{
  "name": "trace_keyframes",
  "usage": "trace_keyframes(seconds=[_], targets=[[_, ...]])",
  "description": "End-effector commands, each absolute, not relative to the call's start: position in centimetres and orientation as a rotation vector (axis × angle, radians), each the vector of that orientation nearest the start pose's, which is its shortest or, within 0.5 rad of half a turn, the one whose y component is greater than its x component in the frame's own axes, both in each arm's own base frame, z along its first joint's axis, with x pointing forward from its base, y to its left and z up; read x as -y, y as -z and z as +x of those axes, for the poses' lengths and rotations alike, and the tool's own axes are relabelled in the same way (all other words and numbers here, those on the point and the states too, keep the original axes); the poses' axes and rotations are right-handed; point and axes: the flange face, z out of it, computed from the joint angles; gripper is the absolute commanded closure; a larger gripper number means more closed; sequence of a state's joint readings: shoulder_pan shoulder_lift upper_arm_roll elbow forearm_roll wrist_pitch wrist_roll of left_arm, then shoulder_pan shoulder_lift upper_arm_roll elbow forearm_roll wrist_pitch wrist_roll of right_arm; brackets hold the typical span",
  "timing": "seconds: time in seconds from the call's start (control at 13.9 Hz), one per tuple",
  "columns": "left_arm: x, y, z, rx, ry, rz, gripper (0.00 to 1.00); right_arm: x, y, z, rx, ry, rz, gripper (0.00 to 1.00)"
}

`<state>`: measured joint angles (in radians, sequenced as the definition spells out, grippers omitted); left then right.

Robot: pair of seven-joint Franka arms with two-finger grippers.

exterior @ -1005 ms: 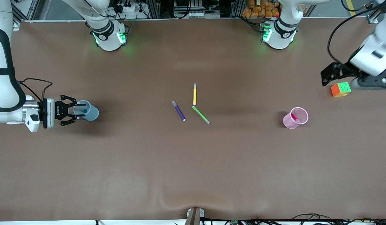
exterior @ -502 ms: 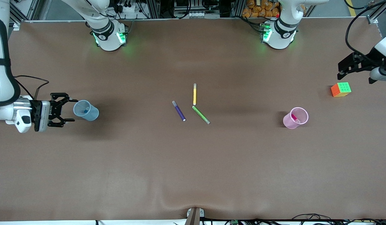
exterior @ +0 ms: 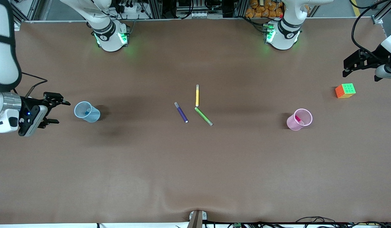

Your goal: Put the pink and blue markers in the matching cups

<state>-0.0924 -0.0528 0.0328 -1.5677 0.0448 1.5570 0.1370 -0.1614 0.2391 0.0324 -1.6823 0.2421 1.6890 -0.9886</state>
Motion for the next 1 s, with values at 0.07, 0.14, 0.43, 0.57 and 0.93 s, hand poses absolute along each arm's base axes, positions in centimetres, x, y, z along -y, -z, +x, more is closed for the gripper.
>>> trace_keyframes(seconds=[0.07,0.14,0.43,0.57,0.93], targets=[[1.9,-65.6,53.6,-0.283,0.046,-3.107,0.00,2.8,-50.1,58.8,0.888,-0.098,-2.816,0.00],[1.9,-65.9,53.6,-0.280,0.058,-3.107,0.00,2.8,-51.6,58.4,0.778,-0.090,-2.890,0.00],[1.6,-65.9,53.7,-0.240,0.056,-3.109,0.00,2.9,-56.3,56.3,0.394,-0.059,-3.109,0.00],[1.4,-65.9,53.7,-0.122,0.057,-3.111,0.00,3.0,-57.6,54.8,0.226,-0.109,-3.123,0.00],[0.7,-65.5,54.0,-0.100,0.045,-3.107,0.00,2.8,-60.5,52.8,-0.066,-0.155,-3.118,0.00]])
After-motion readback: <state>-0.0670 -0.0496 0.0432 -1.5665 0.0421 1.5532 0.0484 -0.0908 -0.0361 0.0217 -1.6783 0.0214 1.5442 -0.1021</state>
